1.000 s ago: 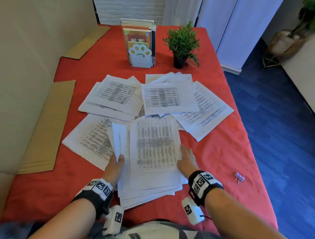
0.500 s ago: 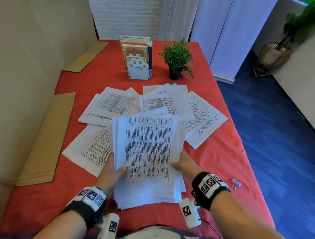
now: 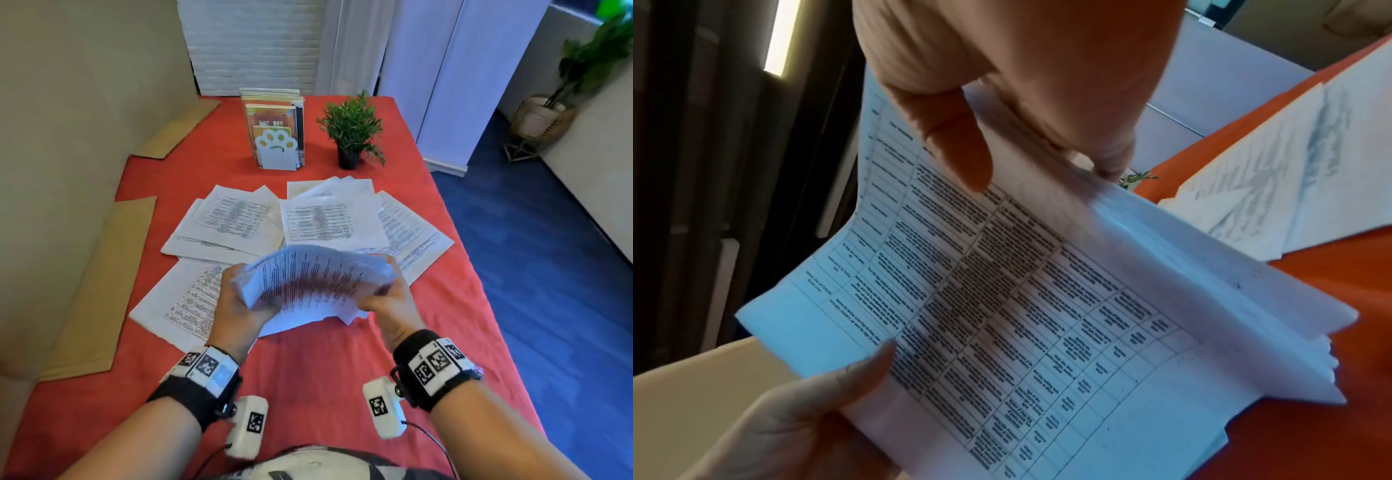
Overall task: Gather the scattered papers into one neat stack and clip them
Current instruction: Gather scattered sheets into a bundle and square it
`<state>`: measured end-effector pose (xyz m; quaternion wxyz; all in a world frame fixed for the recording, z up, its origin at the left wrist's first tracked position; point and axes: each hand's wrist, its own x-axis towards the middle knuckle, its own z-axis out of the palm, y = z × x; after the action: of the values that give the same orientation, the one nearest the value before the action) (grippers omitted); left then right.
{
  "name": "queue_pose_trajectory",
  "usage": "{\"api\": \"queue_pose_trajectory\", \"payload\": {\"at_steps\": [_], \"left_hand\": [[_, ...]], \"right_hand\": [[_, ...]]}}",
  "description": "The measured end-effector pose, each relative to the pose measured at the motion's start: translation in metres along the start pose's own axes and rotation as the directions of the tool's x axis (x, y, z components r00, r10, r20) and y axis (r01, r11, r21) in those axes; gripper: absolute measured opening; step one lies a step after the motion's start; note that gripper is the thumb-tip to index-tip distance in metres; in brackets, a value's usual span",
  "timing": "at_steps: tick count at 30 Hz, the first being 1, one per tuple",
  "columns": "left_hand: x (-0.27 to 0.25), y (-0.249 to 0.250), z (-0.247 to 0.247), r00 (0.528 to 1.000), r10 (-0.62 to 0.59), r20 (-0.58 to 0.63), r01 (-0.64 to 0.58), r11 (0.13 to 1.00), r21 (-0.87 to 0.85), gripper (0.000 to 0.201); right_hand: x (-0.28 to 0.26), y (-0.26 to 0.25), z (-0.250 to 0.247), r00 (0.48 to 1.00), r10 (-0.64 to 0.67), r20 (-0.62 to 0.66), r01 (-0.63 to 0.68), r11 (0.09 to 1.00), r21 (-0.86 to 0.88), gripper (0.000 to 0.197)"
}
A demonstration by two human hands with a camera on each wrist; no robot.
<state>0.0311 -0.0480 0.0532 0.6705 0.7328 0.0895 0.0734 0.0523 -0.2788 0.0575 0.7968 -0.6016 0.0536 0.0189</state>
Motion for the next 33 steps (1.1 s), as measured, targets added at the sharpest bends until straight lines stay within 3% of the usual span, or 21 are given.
{"api": "queue_pose_trajectory", "payload": {"at_steps": [2,7,11,13,16,18,20,22,23,25,27,33], "left_hand": [[0.003,0.002,-0.001,1.000,0.004,-0.014,-0.004,1.000,-0.007,0.077],[0.000,0.011,0.013,0.998,0.024,-0.060,-0.031,0.992,-0.125,0.067],[-0.004,0.031,0.024,0.976,0.020,-0.215,-0.069,0.972,-0.223,0.042],[-0.004,0.038,0.022,0.967,0.083,-0.241,-0.125,0.978,-0.166,0.041],[0.000,0.039,0.019,0.960,0.119,-0.252,-0.151,0.982,-0.114,0.045],[0.001,0.038,0.019,0.961,0.094,-0.259,-0.138,0.978,-0.156,0.046],[0.000,0.035,0.018,0.962,0.061,-0.267,-0.111,0.978,-0.176,0.047],[0.003,0.031,0.015,0.965,0.022,-0.261,-0.073,0.979,-0.189,0.051],[0.005,0.026,0.015,0.968,-0.001,-0.253,-0.050,0.980,-0.193,0.055],[0.008,0.017,0.014,0.974,-0.048,-0.220,0.010,0.985,-0.171,0.066],[0.010,0.008,0.013,0.975,-0.102,-0.195,0.072,0.985,-0.158,0.071],[0.013,-0.004,0.015,0.972,-0.162,-0.172,0.135,0.978,-0.158,0.078]], "right_hand": [[0.000,0.001,0.001,1.000,0.014,-0.005,-0.014,0.999,0.032,0.063],[0.000,-0.005,0.016,1.000,0.011,-0.016,-0.012,1.000,-0.026,0.059],[-0.002,-0.014,0.022,0.986,-0.168,0.011,0.168,0.977,-0.134,0.070],[-0.001,-0.019,0.019,0.937,-0.344,0.059,0.346,0.896,-0.279,0.085],[0.004,-0.025,0.019,0.811,-0.552,0.195,0.565,0.649,-0.509,0.085],[0.009,-0.026,0.020,0.761,-0.586,0.278,0.624,0.546,-0.559,0.076],[0.011,-0.027,0.019,0.750,-0.582,0.313,0.638,0.512,-0.576,0.071],[0.009,-0.026,0.018,0.772,-0.574,0.272,0.611,0.553,-0.566,0.072],[0.008,-0.026,0.017,0.808,-0.546,0.220,0.568,0.624,-0.537,0.075],[0.009,-0.022,0.017,0.922,-0.377,0.087,0.381,0.843,-0.379,0.079],[0.013,-0.016,0.020,0.985,-0.172,0.031,0.174,0.959,-0.225,0.082],[0.020,0.003,0.022,0.999,0.039,-0.023,-0.042,0.992,-0.119,0.053]]}}
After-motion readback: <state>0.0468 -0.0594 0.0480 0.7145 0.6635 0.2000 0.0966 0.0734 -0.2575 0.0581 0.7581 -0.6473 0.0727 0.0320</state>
